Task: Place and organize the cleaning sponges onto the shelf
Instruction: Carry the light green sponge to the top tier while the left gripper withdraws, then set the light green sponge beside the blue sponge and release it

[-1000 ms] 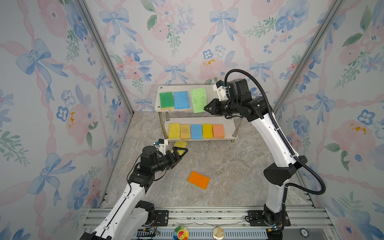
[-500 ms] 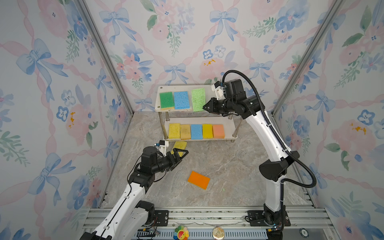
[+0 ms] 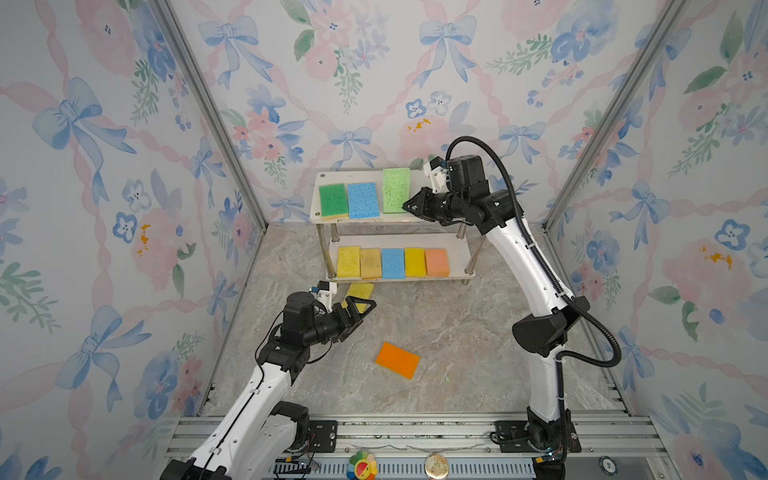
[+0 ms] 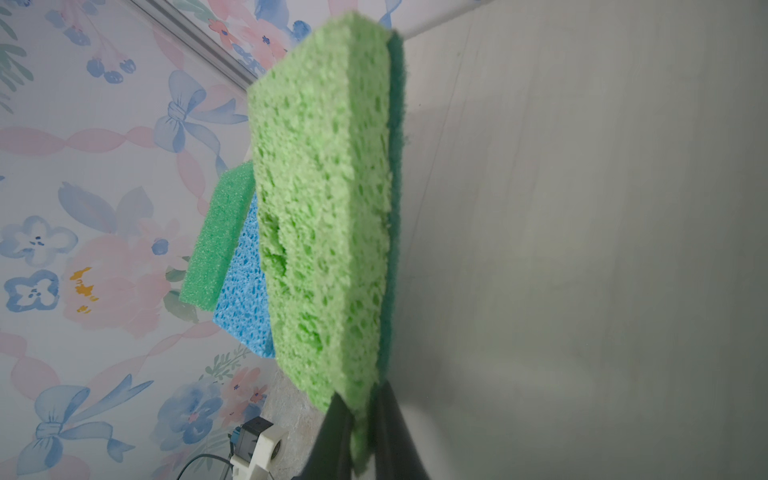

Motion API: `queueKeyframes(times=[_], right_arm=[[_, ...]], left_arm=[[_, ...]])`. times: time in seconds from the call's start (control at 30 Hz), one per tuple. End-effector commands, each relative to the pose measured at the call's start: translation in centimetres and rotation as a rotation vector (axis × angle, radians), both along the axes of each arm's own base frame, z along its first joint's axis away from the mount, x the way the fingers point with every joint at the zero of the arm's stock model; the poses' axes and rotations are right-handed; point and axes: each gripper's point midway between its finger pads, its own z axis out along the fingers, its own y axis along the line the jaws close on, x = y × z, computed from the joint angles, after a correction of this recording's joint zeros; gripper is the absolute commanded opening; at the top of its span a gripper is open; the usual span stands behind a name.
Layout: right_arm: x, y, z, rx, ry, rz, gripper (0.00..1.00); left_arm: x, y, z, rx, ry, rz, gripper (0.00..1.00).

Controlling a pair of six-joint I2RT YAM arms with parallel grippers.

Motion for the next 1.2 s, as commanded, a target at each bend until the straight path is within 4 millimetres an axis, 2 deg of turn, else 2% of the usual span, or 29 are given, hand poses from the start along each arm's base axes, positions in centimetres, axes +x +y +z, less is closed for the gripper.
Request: queueKeyframes(times=[0.0, 0.2, 0.37, 0.63, 1.0, 1.17], right_arm=[[0.7, 0.4, 0.8, 0.042, -0.015, 0.005, 0.14], [0.8, 0.5, 0.5, 0.045, -0.006, 0.011, 0.21], [0.7, 0.2, 0.4, 0.026, -0.009, 0.010, 0.43], [0.5, -1.1, 0.8, -0.005, -0.030, -0.014, 0.56], [3.1, -1.7, 0.6, 0.036, -0.045, -0.061, 0.71], [4.2, -1.0, 0.1, 0.069, -0.042, -0.048, 0.85]], left_arm=[[-0.1, 0.1, -0.5, 0.016, -0.004, -0.015, 0.98], [0.0, 0.2, -0.8, 0.020, 0.005, -0.011, 0.98], [0.1, 0.2, -1.1, 0.026, 0.013, -0.007, 0.98], [0.2, 0.2, -1.1, 0.027, 0.013, -0.007, 0.98], [-0.1, 0.1, -1.1, 0.017, 0.022, -0.013, 0.98], [-0.1, 0.0, -1.0, 0.019, 0.023, -0.017, 0.98]])
